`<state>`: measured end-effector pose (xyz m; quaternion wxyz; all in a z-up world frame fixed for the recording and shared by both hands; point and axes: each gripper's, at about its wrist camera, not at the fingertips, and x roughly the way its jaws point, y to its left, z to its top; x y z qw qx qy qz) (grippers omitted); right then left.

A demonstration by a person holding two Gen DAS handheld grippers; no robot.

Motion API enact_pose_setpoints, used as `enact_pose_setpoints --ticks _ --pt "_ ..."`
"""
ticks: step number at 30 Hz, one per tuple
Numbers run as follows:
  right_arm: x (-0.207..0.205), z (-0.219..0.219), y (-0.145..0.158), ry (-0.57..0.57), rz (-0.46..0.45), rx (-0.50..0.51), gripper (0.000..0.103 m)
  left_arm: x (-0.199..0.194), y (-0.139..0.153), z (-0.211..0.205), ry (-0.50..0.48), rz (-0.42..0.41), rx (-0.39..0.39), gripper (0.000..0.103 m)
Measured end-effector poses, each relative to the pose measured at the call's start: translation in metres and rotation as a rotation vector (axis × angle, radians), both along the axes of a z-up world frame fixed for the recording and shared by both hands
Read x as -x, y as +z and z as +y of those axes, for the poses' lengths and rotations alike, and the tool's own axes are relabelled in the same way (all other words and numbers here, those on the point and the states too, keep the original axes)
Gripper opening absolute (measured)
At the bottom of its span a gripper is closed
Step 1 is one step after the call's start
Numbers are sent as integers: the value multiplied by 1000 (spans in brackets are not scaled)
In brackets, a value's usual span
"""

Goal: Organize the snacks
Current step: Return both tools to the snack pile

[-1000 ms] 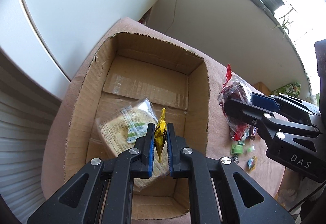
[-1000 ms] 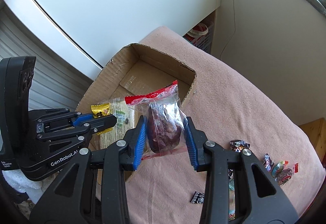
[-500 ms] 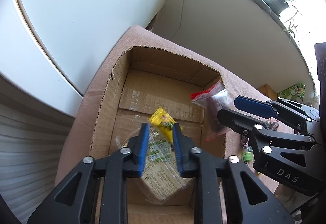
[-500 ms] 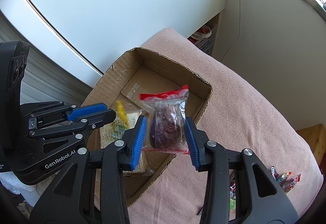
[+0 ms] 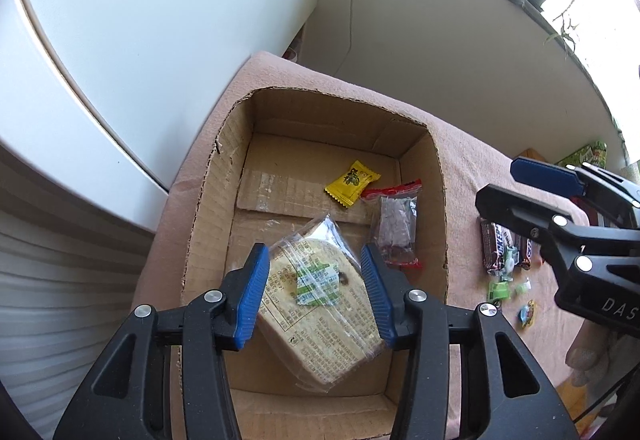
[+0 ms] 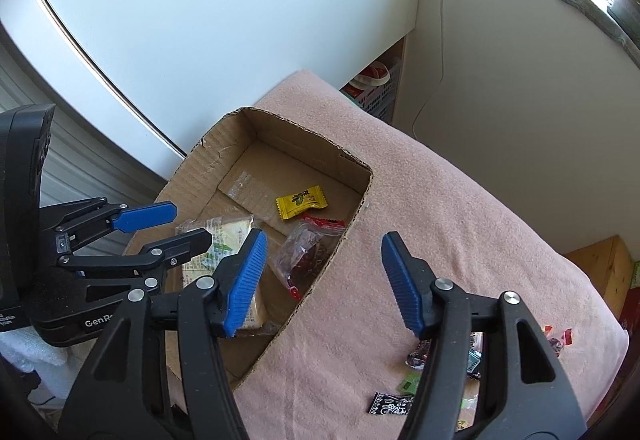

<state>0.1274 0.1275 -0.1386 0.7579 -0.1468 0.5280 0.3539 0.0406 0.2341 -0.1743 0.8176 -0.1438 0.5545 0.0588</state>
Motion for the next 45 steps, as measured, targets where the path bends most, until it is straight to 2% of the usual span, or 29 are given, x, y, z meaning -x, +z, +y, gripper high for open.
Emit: enact_pose_setpoints --ticks 3,10,16,23,29,36,45 --pt "-2 -14 3 -25 12 -22 62 1 0 -13 -53 2 -28 46" --pt "1 -55 8 -65 -5 -34 62 3 5 -45 -105 -22 10 46" --pt "-1 -118 1 -152 1 9 62 -5 7 -78 -149 -32 37 46" --pt "7 -202 -21 -264 58 58 62 -21 0 -119 -220 -14 73 46" --pt "23 -252 -52 -314 127 102 62 -37 -13 -156 -273 22 106 46" --pt "37 -270 -83 -331 192 107 62 -52 -30 -180 -288 65 136 46" --pt "44 -249 -99 -302 238 79 62 -73 -53 -182 -230 108 163 46"
